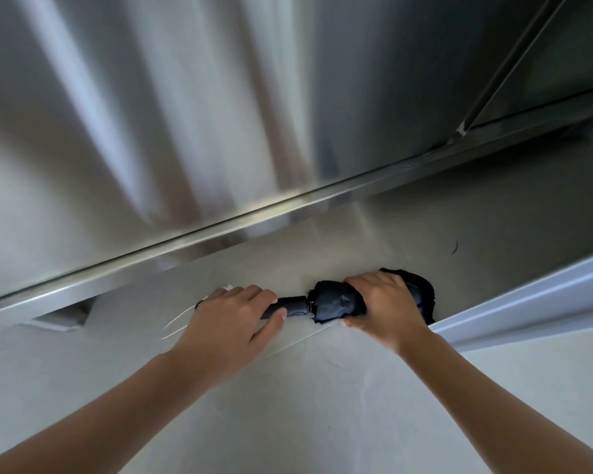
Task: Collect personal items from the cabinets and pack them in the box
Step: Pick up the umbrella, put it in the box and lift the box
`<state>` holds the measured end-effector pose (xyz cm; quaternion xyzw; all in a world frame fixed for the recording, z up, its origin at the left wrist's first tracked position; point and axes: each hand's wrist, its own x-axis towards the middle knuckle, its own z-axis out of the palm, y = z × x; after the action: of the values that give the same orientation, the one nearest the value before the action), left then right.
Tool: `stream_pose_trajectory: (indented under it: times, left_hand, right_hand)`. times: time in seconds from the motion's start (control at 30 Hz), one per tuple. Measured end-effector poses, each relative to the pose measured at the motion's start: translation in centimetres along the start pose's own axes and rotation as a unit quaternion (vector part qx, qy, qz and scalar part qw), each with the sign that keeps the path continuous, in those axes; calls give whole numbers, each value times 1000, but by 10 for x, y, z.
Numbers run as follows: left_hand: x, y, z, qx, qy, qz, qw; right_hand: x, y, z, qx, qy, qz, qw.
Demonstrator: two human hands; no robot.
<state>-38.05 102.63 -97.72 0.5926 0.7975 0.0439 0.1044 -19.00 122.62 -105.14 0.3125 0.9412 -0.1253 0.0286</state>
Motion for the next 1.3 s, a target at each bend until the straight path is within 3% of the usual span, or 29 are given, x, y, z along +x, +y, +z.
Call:
stream_pose_trajectory:
  times: [0.2,0.33,0.47,0.63,0.83,1.3]
  left_hand:
    - [-3,0,4,-31,0,0,1000]
    - [-6,-5,1,-19,-6,16,1000]
    - [-21,-7,-18,-30,-15,-11,999]
    - [-71,-2,-88,-22,-42,-55,997]
    - [-137,31,-214,-48,-32,-108,992]
    - [-238,141,-575,-35,21,-95,995]
  right_hand:
    - [2,-4,-5,-4,4,24,1000]
    - [5,-18,-13,73,8,5,997]
    - [-8,-54,-23,204,-10,93,974]
    - [-62,-98,-62,271,-57,194,941]
    - [-148,-147,-179,338,-111,214,910]
    - [-254,-261,-557,473,15,224,852]
